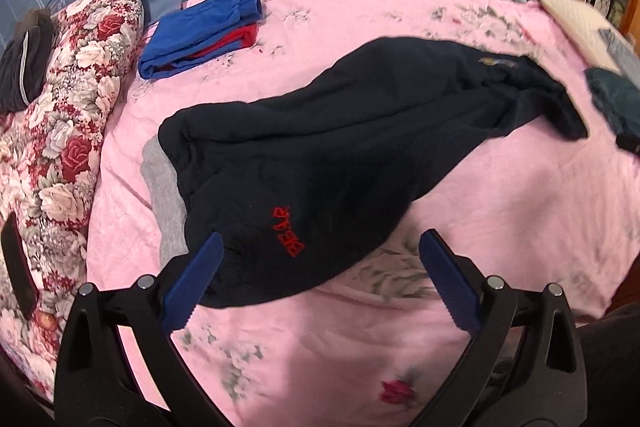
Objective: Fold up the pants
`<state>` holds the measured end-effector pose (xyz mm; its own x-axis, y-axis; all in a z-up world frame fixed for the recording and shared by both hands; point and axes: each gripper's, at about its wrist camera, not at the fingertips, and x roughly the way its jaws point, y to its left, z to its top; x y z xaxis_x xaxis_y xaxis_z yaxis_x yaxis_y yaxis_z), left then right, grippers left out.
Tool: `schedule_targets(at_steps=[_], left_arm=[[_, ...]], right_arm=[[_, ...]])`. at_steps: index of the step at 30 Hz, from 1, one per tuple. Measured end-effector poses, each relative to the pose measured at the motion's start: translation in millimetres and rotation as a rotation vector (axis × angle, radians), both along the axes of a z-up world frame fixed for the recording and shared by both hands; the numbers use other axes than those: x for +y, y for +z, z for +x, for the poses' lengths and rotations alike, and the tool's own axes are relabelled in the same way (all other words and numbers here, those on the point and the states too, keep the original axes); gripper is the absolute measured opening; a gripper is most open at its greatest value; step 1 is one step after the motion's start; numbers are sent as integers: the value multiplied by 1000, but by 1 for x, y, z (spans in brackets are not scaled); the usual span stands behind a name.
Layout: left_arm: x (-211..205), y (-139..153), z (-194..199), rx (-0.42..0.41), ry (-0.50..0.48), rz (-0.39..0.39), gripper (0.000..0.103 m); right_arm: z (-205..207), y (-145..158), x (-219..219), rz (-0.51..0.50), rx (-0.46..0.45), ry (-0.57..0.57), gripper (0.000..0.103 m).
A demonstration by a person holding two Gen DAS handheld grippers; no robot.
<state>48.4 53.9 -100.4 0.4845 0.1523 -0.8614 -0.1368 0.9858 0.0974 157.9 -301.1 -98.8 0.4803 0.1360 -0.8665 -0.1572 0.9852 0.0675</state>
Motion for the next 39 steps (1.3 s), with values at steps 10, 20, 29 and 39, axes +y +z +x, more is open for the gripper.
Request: schedule_targets(at_steps=[10, 20, 29, 39], left_arm=[[0, -64, 29, 42, -97, 99, 70], [-36, -73, 33, 92, -298, 38, 92], [-32, -84, 50, 88, -285, 105, 36], [-21, -37, 5, 121, -419, -99, 12]], right_arm=[[60, -67, 34, -220, -74, 294, 86], [86, -84, 43, -308, -84, 351, 4], [75, -27, 21, -288, -190, 297, 3], [-19, -21, -24, -328, -91, 358, 3]])
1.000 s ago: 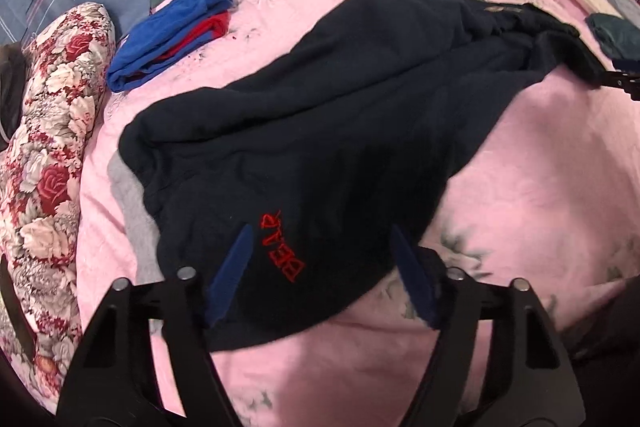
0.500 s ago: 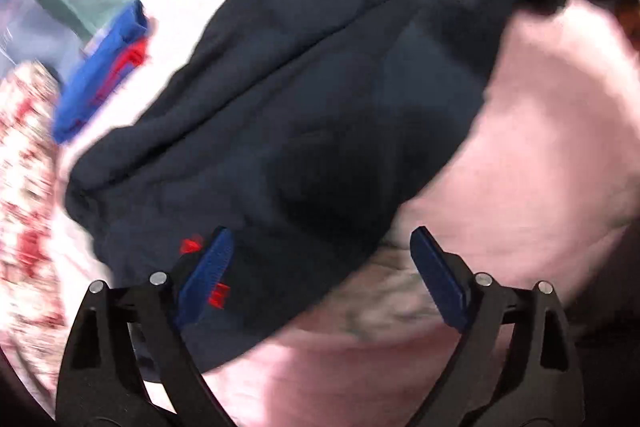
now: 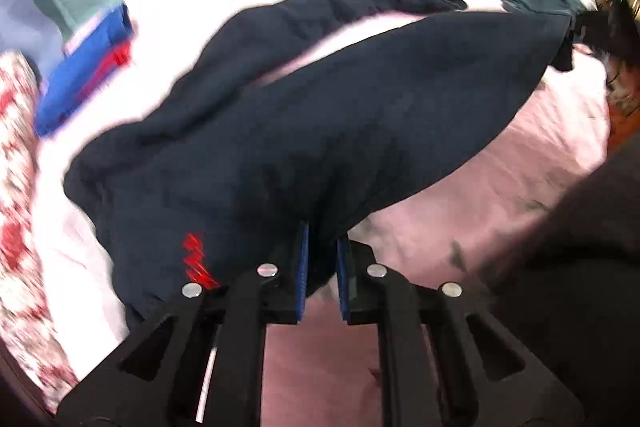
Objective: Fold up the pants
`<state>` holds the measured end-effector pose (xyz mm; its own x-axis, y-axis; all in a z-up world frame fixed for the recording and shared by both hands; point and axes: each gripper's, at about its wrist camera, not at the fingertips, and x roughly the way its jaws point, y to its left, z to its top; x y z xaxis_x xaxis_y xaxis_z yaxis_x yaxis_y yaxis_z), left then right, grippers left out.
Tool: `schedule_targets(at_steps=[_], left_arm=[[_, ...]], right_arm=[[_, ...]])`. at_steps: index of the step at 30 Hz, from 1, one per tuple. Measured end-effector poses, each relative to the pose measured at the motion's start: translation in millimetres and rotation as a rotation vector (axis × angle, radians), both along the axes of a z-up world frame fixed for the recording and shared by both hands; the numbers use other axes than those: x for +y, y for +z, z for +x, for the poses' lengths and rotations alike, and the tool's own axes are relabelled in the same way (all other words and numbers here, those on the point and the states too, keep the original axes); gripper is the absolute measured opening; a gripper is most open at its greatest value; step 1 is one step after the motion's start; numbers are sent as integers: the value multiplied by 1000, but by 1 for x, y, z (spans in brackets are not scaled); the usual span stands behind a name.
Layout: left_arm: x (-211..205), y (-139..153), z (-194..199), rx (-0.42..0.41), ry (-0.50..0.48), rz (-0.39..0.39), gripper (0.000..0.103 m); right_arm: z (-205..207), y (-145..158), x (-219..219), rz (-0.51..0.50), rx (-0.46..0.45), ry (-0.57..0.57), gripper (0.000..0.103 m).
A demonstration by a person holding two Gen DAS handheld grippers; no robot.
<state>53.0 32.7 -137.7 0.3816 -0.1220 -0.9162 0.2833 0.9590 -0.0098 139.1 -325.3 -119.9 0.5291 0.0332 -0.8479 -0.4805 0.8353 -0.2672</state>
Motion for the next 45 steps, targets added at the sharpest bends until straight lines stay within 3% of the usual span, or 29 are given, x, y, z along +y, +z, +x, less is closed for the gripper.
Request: schedule_targets(at_steps=[2, 4, 6, 7, 8, 9, 11, 14, 18, 21, 28, 29, 30, 31, 32, 33, 36, 39, 41, 43, 44, 45], left_arm=[[3, -18, -5, 75, -21, -4, 13], [10, -35, -6, 153, 0, 21, 25], [24, -28, -5, 168, 47, 9, 55], [33, -14, -4, 149, 73, -13, 65], [46, 5, -2, 105, 99, -50, 78], [55, 16, 1, 74, 118, -72, 83], [82, 37, 13, 12, 188, -113, 86], [136, 48, 45, -71, 374, -110, 87], [200, 45, 70, -116, 579, -108, 87], [228, 31, 86, -114, 663, -87, 89], [267, -26, 124, 38, 754, -139, 89], [269, -30, 128, 47, 754, -154, 89], [269, -32, 129, 50, 752, -162, 87], [269, -35, 132, 53, 741, -168, 84], [266, -36, 134, 57, 721, -173, 68], [257, -35, 127, 60, 702, -170, 56], [249, -25, 128, 17, 663, -172, 34], [242, 0, 124, -108, 649, -163, 32], [240, 2, 125, -142, 655, -167, 32], [235, -5, 130, -164, 660, -144, 32], [231, -13, 136, -161, 662, -117, 32], [228, -22, 142, -150, 671, -81, 36]], right_arm=[[-9, -32, -1, -17, 118, 7, 4], [-13, -51, 1, -38, 213, 8, 12], [-12, -42, -1, -20, 224, -17, 35], [-8, -26, -4, 26, 200, -34, 41], [-3, -13, -7, 71, 176, -49, 53], [9, 4, -10, 146, 148, -70, 62], [33, 22, -12, 253, 121, -112, 73], [88, 35, -4, 420, 97, -181, 75], [146, 47, 2, 583, 181, -189, 77], [187, 42, 5, 537, 116, -243, 85], [260, -34, 32, 351, 282, -279, 82], [263, -42, 35, 343, 290, -280, 72], [266, -51, 40, 338, 312, -271, 51], [266, -58, 45, 321, 336, -258, 37], [264, -59, 50, 278, 305, -242, 26], [261, -57, 54, 276, 304, -214, 6], [254, -25, 54, 265, 190, -168, 6], [259, 26, 29, 339, 26, -230, 6], [265, 44, 16, 361, -46, -267, 6], [280, 41, 10, 365, -62, -299, 7], [290, 30, 7, 352, -39, -332, 12], [296, 19, 5, 341, -1, -355, 25]])
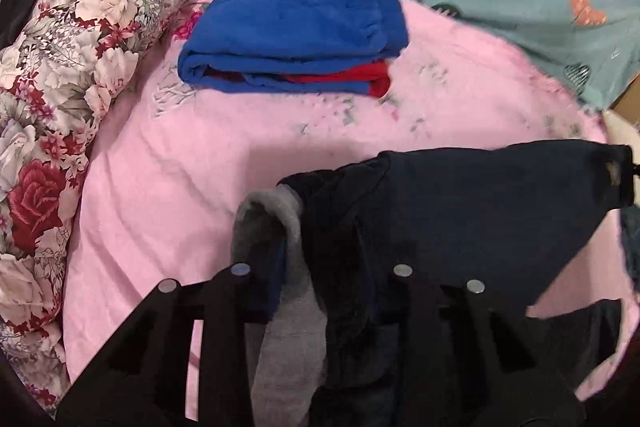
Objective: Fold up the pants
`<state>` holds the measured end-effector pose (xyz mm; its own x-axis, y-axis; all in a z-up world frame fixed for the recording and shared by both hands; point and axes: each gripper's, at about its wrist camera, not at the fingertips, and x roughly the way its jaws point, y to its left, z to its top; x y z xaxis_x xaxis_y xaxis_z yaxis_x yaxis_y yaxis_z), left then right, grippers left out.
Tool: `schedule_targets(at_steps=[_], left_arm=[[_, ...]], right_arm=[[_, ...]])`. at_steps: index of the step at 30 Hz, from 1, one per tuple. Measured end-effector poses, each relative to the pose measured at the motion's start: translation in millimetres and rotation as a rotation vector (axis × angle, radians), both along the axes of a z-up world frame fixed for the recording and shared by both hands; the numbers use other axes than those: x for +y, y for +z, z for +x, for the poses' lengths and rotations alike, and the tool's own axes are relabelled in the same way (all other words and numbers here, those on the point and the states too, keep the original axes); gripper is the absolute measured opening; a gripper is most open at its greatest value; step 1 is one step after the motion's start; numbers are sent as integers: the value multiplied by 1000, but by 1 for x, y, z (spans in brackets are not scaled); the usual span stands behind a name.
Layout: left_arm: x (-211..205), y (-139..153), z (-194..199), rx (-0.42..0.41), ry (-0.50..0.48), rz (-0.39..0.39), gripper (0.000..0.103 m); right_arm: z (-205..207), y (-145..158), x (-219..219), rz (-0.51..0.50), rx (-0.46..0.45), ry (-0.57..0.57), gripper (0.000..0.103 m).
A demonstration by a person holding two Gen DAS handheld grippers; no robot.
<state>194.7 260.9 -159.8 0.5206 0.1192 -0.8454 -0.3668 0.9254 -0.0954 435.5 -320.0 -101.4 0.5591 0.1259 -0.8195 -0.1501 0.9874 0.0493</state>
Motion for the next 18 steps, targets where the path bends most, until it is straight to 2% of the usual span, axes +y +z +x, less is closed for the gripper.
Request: schedule_targets(at_steps=[1, 2, 3, 4, 6, 7, 9, 11, 14, 15, 16, 18], left_arm=[[-2, -11, 6, 31, 13, 28, 42], [-1, -19, 9, 55, 28, 49, 54], [1, -20, 7, 63, 38, 57, 59], [3, -20, 6, 66, 52, 54, 62], [9, -9, -2, 55, 88, 61, 87], [14, -3, -8, 39, 109, 72, 90], [22, 4, -17, 33, 125, 66, 90], [28, 10, -25, 43, 155, 98, 90], [36, 19, -30, 27, 138, 68, 90], [38, 24, -31, 17, 123, 57, 90], [40, 29, -27, 6, 89, 29, 90], [43, 32, -19, 0, 28, -22, 90]], right_arm=[[10, -18, -1, -28, 63, -31, 35], [15, -29, -2, -71, 95, -64, 47], [19, -41, -5, -137, 127, -107, 48], [16, -44, -7, -148, 133, -127, 48], [4, -37, -9, -105, 112, -147, 52], [-6, -32, -7, -75, 95, -128, 53], [-21, -28, 10, -89, 76, -51, 53], [-32, -24, 40, -115, 60, 56, 53], [-53, -19, 100, -101, 71, 299, 53], [-63, -18, 130, -94, 75, 420, 53], [-69, -17, 148, -91, 79, 493, 53], [-84, -17, 197, -99, 81, 671, 61]])
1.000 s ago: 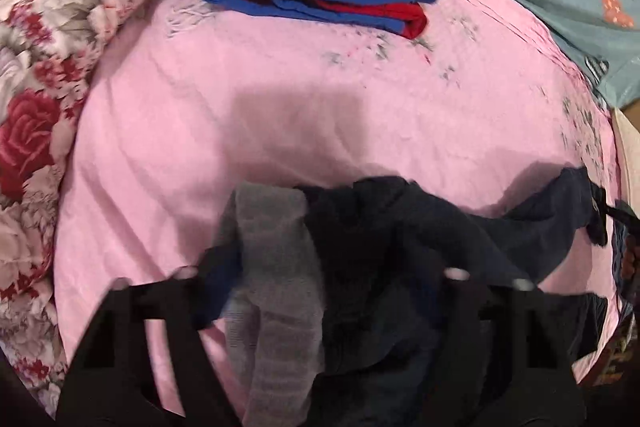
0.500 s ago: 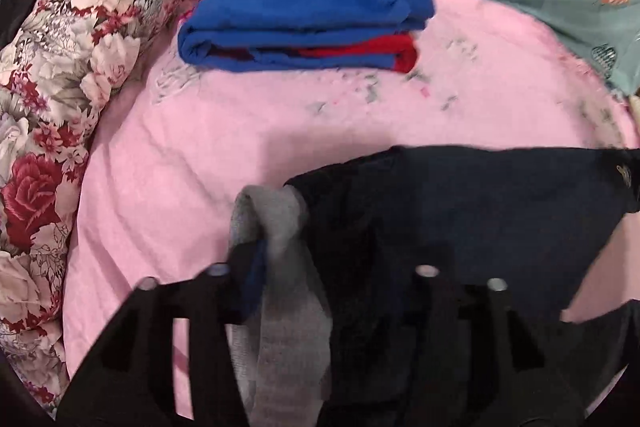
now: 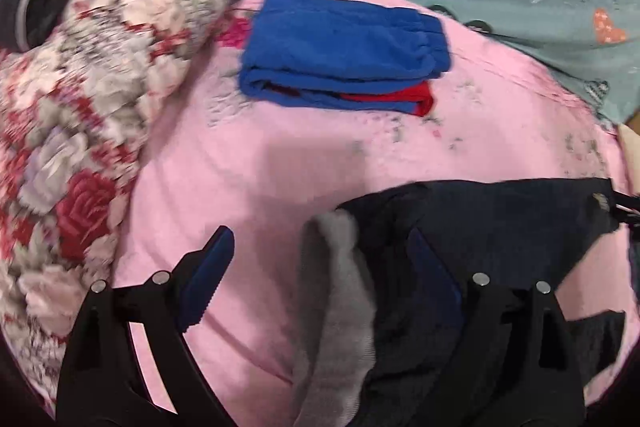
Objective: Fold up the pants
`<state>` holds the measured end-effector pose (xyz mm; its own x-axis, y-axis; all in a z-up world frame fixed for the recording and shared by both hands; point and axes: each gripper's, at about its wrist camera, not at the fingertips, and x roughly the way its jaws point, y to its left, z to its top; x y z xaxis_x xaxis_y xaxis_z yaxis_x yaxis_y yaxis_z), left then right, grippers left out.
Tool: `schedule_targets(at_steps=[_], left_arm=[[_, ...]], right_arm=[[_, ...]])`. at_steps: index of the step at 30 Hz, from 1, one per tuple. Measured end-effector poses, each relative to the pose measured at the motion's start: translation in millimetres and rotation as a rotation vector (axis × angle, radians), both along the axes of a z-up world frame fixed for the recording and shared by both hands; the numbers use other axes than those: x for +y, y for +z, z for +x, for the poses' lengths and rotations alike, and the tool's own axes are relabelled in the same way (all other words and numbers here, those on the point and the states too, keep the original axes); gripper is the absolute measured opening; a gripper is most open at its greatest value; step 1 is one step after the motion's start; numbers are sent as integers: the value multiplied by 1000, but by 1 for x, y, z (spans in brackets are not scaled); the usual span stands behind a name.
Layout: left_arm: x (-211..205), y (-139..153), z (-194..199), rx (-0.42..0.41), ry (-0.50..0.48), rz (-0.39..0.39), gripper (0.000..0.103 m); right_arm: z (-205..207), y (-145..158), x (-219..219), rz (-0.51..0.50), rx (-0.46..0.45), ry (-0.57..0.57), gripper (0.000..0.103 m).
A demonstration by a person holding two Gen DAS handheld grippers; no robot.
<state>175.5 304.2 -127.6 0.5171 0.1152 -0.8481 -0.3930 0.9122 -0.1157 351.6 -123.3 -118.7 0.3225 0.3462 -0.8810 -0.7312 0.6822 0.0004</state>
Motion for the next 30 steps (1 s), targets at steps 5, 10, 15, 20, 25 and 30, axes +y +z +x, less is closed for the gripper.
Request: schedule_targets(at_steps=[5, 10, 15, 20, 25, 30], left_arm=[[-6, -7, 32, 47, -202, -59, 90], [-13, -14, 52, 63, -297, -79, 90], [-14, -30, 76, 110, -401, -107, 84], [-17, -44, 97, 155, -473, -153, 76], [-29, -62, 109, 240, -567, -145, 52], [-21, -57, 113, 226, -574, -182, 23]], right_arm=[[-12, -18, 101, -81, 81, 318, 61], [8, -25, 151, -129, 125, 333, 61], [15, -38, 179, -224, 152, 403, 60], [17, -56, 192, -314, 169, 472, 55], [6, -65, 200, -314, 168, 497, 38], [-3, -57, 194, -280, 176, 495, 5]])
